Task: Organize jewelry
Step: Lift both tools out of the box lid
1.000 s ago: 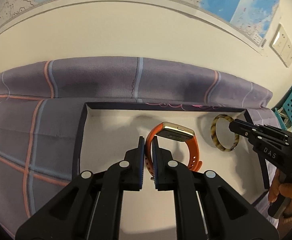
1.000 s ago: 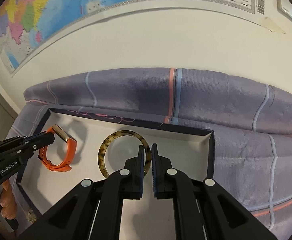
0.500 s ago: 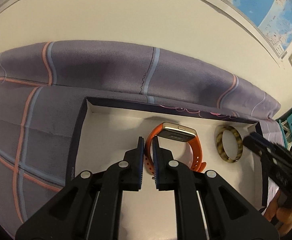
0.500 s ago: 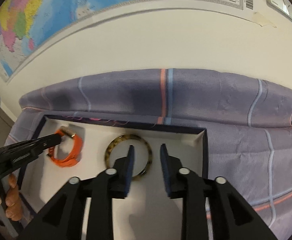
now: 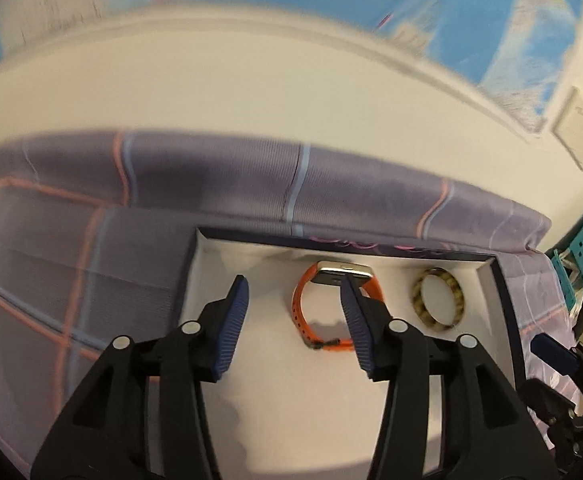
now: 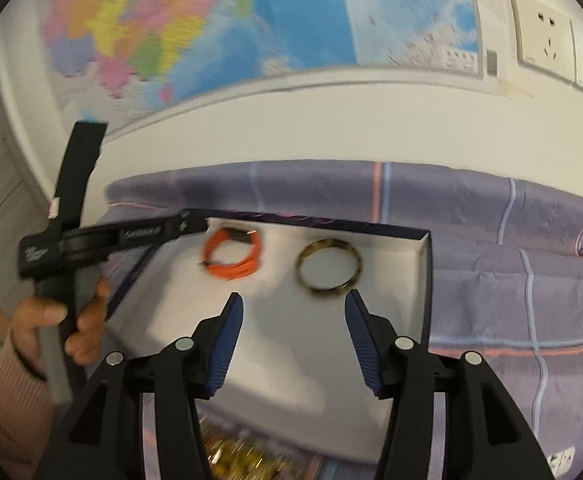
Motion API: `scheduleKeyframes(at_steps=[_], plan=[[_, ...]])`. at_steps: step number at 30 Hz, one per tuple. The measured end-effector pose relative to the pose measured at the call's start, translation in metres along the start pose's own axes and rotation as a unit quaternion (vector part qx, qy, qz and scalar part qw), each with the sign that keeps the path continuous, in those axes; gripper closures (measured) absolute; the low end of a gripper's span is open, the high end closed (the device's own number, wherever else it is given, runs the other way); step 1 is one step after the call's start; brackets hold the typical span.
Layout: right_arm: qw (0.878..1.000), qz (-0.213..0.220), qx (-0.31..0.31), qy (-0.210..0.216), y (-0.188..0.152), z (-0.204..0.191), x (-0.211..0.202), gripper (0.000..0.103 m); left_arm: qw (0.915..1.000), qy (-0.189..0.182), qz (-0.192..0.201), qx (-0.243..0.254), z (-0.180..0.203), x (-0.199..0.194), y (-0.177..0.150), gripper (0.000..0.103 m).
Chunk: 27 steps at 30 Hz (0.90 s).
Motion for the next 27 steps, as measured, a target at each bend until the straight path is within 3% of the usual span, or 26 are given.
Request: scheduleKeyframes(at_steps=[2, 7, 19, 25, 27], plan=[[1.000, -0.002, -0.014, 0.011, -0.009, -0.007, -0.011, 0.052, 0.9990, -0.001, 0.034, 0.028, 0.002, -0.026, -0.004, 0.041], [0.999, -0.032, -0.027, 0.029, -0.045, -0.016, -0.022, 0.052, 0.9950, -0.027, 0.067, 0.069, -0.001, -0.074, -0.029, 0.039], [0.996, -0.058, -0.065, 0.036, -0.089, -0.043, -0.029, 0.052, 0.9938, -0.051, 0.029, 0.094, -0.017, -0.105, -0.120, 0.035], [0.992, -0.069, -0.104, 0.013, -0.100, -0.056, -0.018, 0.052, 0.9934, -0.046, 0.023, 0.103, -0.012, -0.109, -0.142, 0.034], [0.992, -0.072, -0.106, 0.007, -0.104, -0.056, -0.016, 0.058, 0.9934, -0.046, 0.019, 0.103, -0.011, -0.108, -0.146, 0.033]])
Point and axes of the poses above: each gripper's, at about its wrist camera, not at the fingertips, and x roughly the way its jaws point, z to its right, y to its top, the point moved 1 cm from there along x, roughly the way its jaws point, and after that the axes turned 7 degrees about z, right-handed, at the moved point
